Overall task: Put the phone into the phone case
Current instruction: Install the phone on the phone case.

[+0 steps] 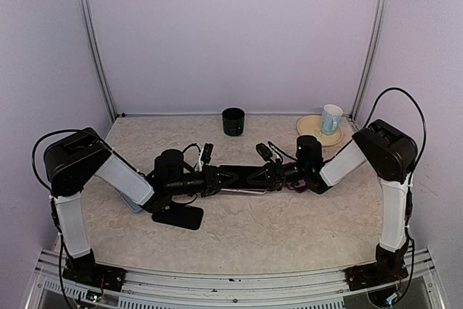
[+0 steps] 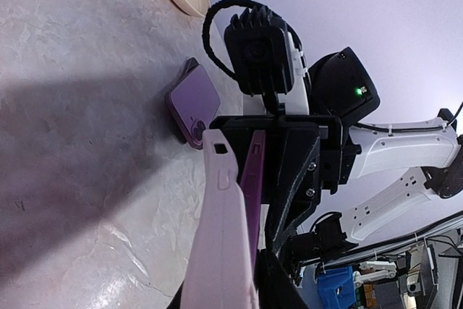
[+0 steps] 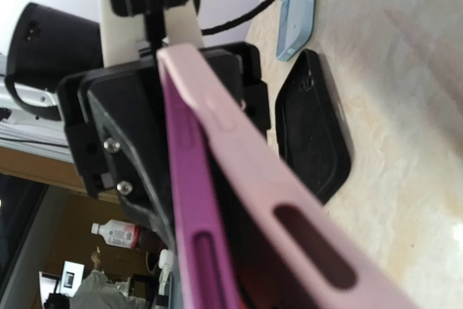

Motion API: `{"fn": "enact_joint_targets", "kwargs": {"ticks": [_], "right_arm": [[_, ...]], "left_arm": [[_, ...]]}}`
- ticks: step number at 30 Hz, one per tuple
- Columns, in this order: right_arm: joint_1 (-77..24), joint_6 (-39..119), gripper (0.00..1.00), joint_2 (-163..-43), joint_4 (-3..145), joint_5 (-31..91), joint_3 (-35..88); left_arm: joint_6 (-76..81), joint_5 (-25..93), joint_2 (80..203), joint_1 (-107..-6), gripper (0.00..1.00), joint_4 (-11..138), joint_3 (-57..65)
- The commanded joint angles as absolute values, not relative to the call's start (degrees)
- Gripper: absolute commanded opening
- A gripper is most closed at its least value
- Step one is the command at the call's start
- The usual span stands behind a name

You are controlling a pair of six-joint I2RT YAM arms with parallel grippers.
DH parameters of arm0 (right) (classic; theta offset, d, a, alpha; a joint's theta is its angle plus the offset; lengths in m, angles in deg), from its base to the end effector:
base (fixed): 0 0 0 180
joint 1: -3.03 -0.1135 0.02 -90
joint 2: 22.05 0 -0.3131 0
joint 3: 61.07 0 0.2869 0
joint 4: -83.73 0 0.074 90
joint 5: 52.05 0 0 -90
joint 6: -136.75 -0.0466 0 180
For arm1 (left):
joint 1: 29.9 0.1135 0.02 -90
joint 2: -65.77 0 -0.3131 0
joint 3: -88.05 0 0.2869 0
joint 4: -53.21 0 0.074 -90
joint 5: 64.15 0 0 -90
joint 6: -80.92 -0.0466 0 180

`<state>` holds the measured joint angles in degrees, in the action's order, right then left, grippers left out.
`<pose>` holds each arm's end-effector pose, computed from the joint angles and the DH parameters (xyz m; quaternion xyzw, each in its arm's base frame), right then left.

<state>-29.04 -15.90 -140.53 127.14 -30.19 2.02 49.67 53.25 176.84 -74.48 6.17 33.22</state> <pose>0.3343 0.2605 0.1336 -0.1704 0.7139 0.6784 0.0330 0.2740 -0.3002 0.1487 0.0611 0.7532 -0.6058 0.2491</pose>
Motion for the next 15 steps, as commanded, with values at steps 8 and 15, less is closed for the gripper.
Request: {"fn": "enact_joint_targets", "kwargs": {"ticks": [8, 15], "right_arm": [[-27.6, -10.7, 0.36, -134.5, 116.7, -30.8, 2.2], [-25.5, 3.0, 0.44, -129.4, 96.4, -29.6, 5.1]], "left_arm": [[49.1, 55.2, 176.3, -74.9, 0.0, -0.5, 34.5], [49.6, 55.3, 175.3, -73.8, 0.0, -3.2, 36.2]]}}
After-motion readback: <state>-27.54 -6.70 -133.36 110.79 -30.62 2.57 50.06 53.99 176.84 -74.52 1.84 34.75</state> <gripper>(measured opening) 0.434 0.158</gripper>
